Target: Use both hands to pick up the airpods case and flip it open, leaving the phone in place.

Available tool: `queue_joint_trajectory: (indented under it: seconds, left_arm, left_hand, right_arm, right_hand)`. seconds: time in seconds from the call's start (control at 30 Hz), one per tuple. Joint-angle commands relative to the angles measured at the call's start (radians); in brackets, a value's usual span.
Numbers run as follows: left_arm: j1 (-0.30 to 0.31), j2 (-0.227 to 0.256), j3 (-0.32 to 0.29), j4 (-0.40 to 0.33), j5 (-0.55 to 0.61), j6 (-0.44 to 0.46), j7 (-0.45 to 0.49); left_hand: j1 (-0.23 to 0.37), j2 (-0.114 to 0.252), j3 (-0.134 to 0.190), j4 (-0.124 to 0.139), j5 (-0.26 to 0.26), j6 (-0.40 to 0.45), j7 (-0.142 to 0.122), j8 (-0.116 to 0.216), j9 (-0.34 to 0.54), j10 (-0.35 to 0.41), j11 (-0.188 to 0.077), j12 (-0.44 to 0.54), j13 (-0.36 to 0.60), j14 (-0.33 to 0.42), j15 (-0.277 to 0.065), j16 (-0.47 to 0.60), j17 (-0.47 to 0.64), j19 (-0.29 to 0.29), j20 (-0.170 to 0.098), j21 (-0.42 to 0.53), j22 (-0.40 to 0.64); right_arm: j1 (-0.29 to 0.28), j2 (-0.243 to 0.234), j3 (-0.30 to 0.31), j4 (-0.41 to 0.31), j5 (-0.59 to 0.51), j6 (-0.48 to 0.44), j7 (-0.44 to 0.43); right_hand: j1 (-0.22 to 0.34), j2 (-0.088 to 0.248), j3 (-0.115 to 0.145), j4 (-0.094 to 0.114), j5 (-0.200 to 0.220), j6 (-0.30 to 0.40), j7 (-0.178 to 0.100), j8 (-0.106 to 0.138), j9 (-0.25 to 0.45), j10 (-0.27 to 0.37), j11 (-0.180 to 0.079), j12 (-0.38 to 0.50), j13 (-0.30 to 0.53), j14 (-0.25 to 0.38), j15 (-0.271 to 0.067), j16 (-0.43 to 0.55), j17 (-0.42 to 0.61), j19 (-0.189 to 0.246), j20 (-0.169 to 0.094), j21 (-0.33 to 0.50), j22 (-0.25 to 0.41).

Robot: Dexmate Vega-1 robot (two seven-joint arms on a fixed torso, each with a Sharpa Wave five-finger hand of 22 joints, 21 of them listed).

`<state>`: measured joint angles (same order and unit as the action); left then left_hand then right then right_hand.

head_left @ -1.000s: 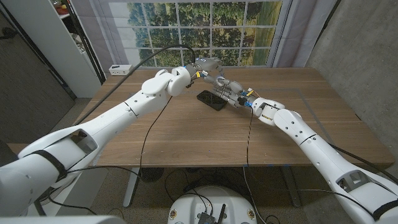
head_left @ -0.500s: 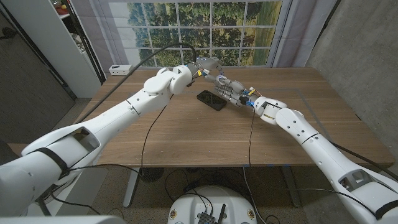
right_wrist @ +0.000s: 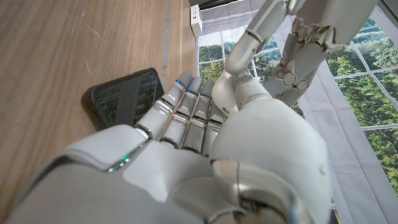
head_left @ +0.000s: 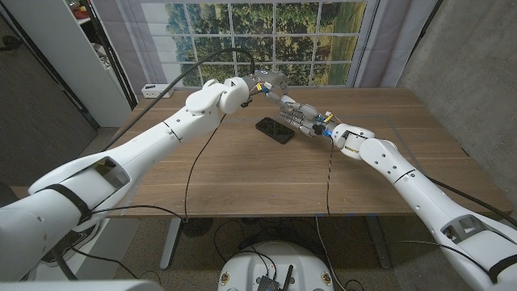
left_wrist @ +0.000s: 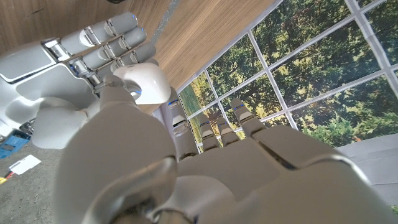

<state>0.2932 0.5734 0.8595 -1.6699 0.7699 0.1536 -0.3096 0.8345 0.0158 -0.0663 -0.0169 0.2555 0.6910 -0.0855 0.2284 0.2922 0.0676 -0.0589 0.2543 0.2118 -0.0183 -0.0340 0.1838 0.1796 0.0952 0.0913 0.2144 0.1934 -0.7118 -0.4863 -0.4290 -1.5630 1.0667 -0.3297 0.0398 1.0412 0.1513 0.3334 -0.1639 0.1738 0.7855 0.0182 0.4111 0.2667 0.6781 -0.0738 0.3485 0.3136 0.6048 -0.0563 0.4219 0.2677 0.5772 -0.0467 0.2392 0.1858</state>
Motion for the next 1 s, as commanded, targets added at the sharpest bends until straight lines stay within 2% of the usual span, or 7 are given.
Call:
queue_joint_trajectory:
  seconds: [0.03, 0.3, 0.47, 0.5, 0.73, 0.87, 1.0]
  left_arm:
    - [-0.046, -0.015, 0.008, 0.034, -0.032, -0.025, -0.022]
    - [-0.065, -0.035, 0.011, 0.055, -0.055, -0.02, -0.02]
    - [-0.084, -0.052, 0.028, 0.074, -0.058, 0.005, -0.052]
    - [-0.086, -0.052, 0.03, 0.076, -0.061, 0.006, -0.055]
    - [-0.092, -0.056, 0.032, 0.088, -0.107, 0.006, -0.077]
    - [-0.088, -0.052, 0.03, 0.081, -0.128, 0.012, -0.084]
    - [-0.079, -0.043, 0.025, 0.068, -0.149, 0.014, -0.083]
  left_hand:
    - [-0.006, -0.01, -0.013, 0.0, 0.01, -0.011, 0.007, -0.01, -0.002, 0.009, 0.001, -0.002, 0.005, 0.005, -0.008, 0.008, 0.006, 0.002, 0.009, 0.002, 0.002]
    - [-0.03, -0.011, -0.028, 0.015, 0.021, 0.012, 0.018, -0.006, -0.008, 0.016, -0.003, 0.0, 0.005, 0.014, -0.01, 0.012, 0.008, 0.008, 0.007, 0.005, 0.003]
    - [-0.044, 0.001, -0.035, 0.028, 0.035, 0.043, 0.029, 0.001, -0.015, 0.025, -0.004, 0.003, 0.006, 0.024, -0.011, 0.015, 0.009, 0.01, 0.008, 0.007, 0.004]
    - [-0.046, 0.005, -0.037, 0.031, 0.041, 0.06, 0.034, 0.006, -0.017, 0.03, 0.0, 0.004, 0.006, 0.029, -0.013, 0.017, 0.009, 0.01, 0.008, 0.007, 0.005]
    - [-0.036, 0.031, -0.045, 0.037, 0.072, 0.176, 0.023, 0.037, -0.029, 0.081, -0.006, 0.021, 0.006, 0.068, -0.026, 0.024, 0.008, 0.011, 0.013, 0.009, 0.005]
    - [-0.016, 0.041, -0.046, 0.032, 0.086, 0.238, 0.023, 0.059, -0.025, 0.113, -0.006, 0.03, 0.006, 0.091, -0.03, 0.027, 0.007, 0.017, 0.018, 0.011, 0.005]
    - [0.002, 0.05, -0.044, 0.026, 0.094, 0.261, 0.023, 0.068, -0.021, 0.126, -0.011, 0.034, 0.005, 0.104, -0.03, 0.028, 0.007, 0.02, 0.022, 0.012, 0.005]
  right_arm:
    - [0.031, -0.013, -0.009, 0.046, -0.02, -0.016, 0.056]
    - [0.056, -0.034, -0.036, 0.058, -0.071, -0.015, 0.112]
    - [0.056, -0.049, -0.05, 0.025, -0.12, 0.012, 0.119]
    - [0.055, -0.052, -0.052, 0.018, -0.131, 0.02, 0.119]
    - [0.047, -0.06, -0.066, -0.016, -0.205, 0.078, 0.099]
    - [0.044, -0.063, -0.072, -0.026, -0.231, 0.094, 0.092]
    - [0.045, -0.063, -0.076, -0.028, -0.246, 0.101, 0.089]
  right_hand:
    - [0.013, -0.003, -0.004, 0.002, 0.006, 0.071, -0.06, 0.081, 0.131, 0.003, 0.004, 0.004, 0.006, 0.007, -0.152, 0.008, 0.005, 0.0, -0.002, 0.0, 0.001]
    - [0.015, -0.005, -0.01, 0.004, 0.005, 0.07, -0.062, 0.085, 0.139, 0.003, 0.003, 0.004, 0.01, 0.001, -0.153, 0.007, 0.006, -0.008, 0.0, -0.003, 0.001]
    - [0.017, -0.007, -0.014, 0.004, 0.004, 0.07, -0.063, 0.089, 0.145, 0.006, -0.001, 0.005, 0.013, -0.003, -0.157, 0.008, 0.007, -0.014, 0.002, -0.005, 0.001]
    - [0.018, -0.007, -0.014, 0.004, 0.004, 0.07, -0.063, 0.089, 0.145, 0.006, -0.002, 0.005, 0.014, -0.003, -0.158, 0.008, 0.007, -0.014, 0.002, -0.005, 0.001]
    - [0.023, -0.012, -0.019, 0.002, 0.003, 0.077, -0.069, 0.094, 0.149, 0.013, -0.007, 0.007, 0.018, 0.001, -0.162, 0.011, 0.007, -0.018, 0.005, -0.006, 0.001]
    - [0.026, -0.015, -0.022, 0.002, 0.003, 0.081, -0.07, 0.094, 0.148, 0.02, -0.008, 0.01, 0.02, 0.004, -0.163, 0.012, 0.006, -0.019, 0.006, -0.006, 0.001]
    - [0.028, -0.016, -0.024, 0.002, 0.002, 0.083, -0.071, 0.094, 0.147, 0.023, -0.008, 0.011, 0.022, 0.007, -0.163, 0.012, 0.005, -0.018, 0.007, -0.006, 0.001]
